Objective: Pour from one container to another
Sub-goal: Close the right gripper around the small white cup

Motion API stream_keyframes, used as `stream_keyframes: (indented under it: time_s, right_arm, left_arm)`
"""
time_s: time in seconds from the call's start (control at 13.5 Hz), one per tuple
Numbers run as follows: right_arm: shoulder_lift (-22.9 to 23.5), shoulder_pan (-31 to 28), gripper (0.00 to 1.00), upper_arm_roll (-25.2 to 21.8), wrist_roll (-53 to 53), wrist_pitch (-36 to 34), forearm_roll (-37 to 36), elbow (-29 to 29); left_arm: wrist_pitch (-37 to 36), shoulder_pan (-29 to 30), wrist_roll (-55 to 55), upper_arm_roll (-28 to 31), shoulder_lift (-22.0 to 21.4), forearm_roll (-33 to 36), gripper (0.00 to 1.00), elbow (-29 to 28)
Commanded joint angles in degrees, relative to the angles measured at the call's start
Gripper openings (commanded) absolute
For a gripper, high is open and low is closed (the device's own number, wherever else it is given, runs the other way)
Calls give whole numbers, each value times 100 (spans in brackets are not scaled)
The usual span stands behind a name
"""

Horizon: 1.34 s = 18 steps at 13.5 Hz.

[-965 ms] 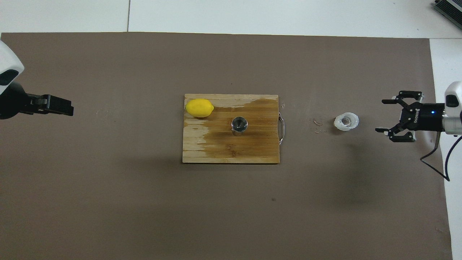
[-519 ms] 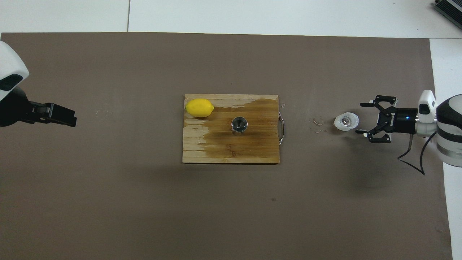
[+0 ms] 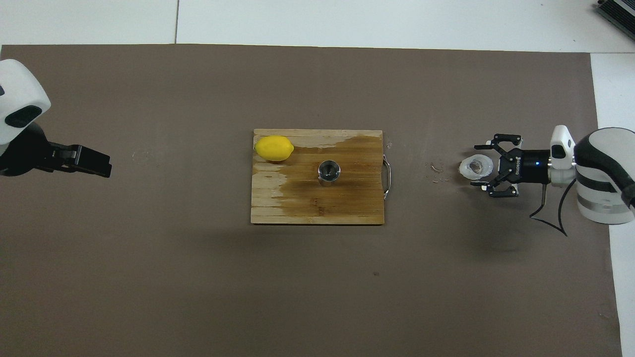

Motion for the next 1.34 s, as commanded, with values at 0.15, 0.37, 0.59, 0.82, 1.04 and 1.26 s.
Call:
stream_keyframes:
  time_s: [0.15, 0.37, 0.59, 0.82, 1.04, 1.26]
  right_arm:
    - [40, 57, 32, 6, -109, 236, -369, 33]
    - [40, 48, 21, 6, -83, 211, -370, 51]
    - [-82, 170, 22, 50, 407, 210, -414, 121]
    - [-450, 652, 21, 41, 1512, 359, -1175, 209]
    - [-794, 1224, 21, 41, 3112, 395, -2213, 428]
    - [-900, 1716, 21, 15, 3791, 430, -2452, 551]
  left_arm:
    - [-83, 16, -8, 22, -75, 115, 100, -1]
    - [-83, 16, -8, 22, -75, 106, 100, -1]
    - [-83, 16, -8, 22, -75, 115, 100, -1]
    - [-83, 16, -8, 31, -66, 115, 100, -1]
    - [-83, 16, -8, 22, -75, 115, 100, -1]
    - [-83, 16, -8, 31, -75, 106, 100, -1]
